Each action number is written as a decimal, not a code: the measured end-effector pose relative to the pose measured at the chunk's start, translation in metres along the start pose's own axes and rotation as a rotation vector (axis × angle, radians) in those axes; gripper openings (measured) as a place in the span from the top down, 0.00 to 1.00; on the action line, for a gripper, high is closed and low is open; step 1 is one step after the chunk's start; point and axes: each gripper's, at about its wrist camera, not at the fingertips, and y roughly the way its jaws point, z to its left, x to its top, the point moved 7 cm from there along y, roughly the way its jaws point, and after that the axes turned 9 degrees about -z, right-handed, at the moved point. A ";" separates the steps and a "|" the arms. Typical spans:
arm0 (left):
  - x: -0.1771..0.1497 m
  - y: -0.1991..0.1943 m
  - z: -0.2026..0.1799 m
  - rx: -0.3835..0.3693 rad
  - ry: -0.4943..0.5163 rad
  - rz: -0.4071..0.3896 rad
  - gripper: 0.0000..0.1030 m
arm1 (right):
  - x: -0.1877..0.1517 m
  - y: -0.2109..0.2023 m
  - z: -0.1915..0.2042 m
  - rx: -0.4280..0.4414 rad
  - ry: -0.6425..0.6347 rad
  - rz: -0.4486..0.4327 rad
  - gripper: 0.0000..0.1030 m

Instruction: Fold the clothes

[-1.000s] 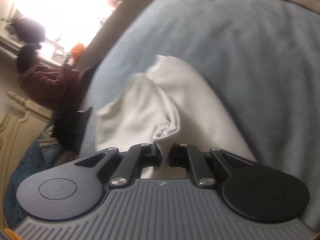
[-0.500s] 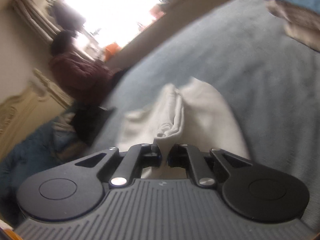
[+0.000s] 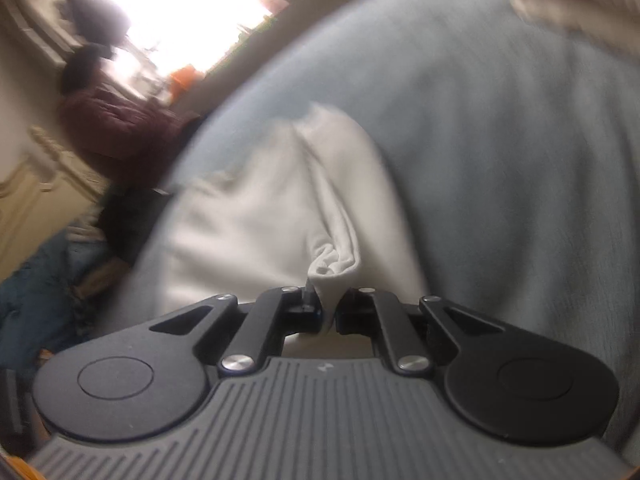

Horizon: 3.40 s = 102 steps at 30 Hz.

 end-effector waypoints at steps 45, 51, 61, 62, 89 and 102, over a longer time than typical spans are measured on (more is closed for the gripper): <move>-0.007 0.002 0.004 -0.043 -0.051 -0.038 0.83 | 0.082 0.135 0.056 0.156 -0.295 0.211 0.92; -0.001 -0.004 0.002 -0.055 -0.034 -0.050 0.78 | 0.101 0.108 0.070 0.125 -0.377 0.048 0.94; 0.006 -0.008 -0.012 -0.046 0.083 -0.077 0.70 | 0.112 0.103 0.051 0.049 -0.421 0.013 0.94; 0.006 -0.008 -0.012 -0.046 0.091 -0.080 0.70 | 0.111 0.106 0.047 0.039 -0.426 0.019 0.94; 0.001 -0.006 -0.025 0.033 0.226 -0.103 0.79 | 0.033 -0.015 -0.055 -0.047 0.130 0.120 0.55; -0.001 -0.023 -0.003 0.064 0.080 -0.144 0.93 | 0.022 -0.031 -0.025 0.038 0.124 0.060 0.92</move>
